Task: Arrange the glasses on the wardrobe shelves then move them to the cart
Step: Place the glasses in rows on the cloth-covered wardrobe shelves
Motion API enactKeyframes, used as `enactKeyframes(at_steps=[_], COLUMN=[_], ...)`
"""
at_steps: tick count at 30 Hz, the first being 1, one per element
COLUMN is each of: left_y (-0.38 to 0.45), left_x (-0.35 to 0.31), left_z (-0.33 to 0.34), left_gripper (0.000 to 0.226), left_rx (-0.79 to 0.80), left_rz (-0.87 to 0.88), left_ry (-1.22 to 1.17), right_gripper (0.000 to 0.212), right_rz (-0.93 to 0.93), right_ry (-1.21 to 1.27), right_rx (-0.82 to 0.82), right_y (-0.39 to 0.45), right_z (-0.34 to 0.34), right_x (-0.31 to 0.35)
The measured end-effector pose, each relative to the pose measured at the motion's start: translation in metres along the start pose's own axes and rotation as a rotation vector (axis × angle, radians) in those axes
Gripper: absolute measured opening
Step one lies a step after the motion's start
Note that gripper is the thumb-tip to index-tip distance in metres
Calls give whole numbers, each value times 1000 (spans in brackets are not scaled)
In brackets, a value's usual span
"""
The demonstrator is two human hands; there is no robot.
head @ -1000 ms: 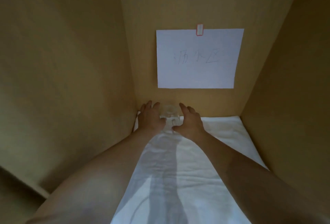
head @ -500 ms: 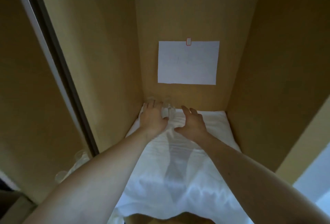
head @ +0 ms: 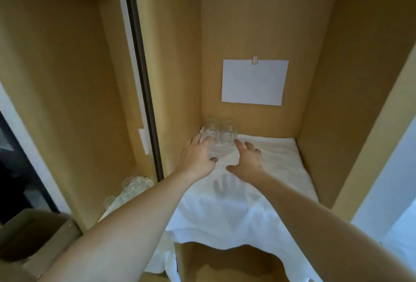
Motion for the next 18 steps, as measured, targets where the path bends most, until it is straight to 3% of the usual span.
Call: enactKeyframes(at_steps=[9,18], left_y=[-57,-108], left_x=[100,189], left_z=[-51,-114], left_gripper=[66,73], left_rx=[49,71], left_rz=[-58,-84], left_ry=[117,78], right_gripper=[94,91], right_rz=[5,-24], right_ry=[88,79], right_rx=[14,10], right_y=[-37,-81], right_z=[53,93], right_x=[96,204])
Point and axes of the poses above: each hand's wrist, its own y-axis towards the middle knuckle, its own z-axis out of the palm, x = y × z, the point moved 5 cm from there along y, towards the middle knuckle, and after that the axes turned 14 degrees about -z, right-handed, at the moved point
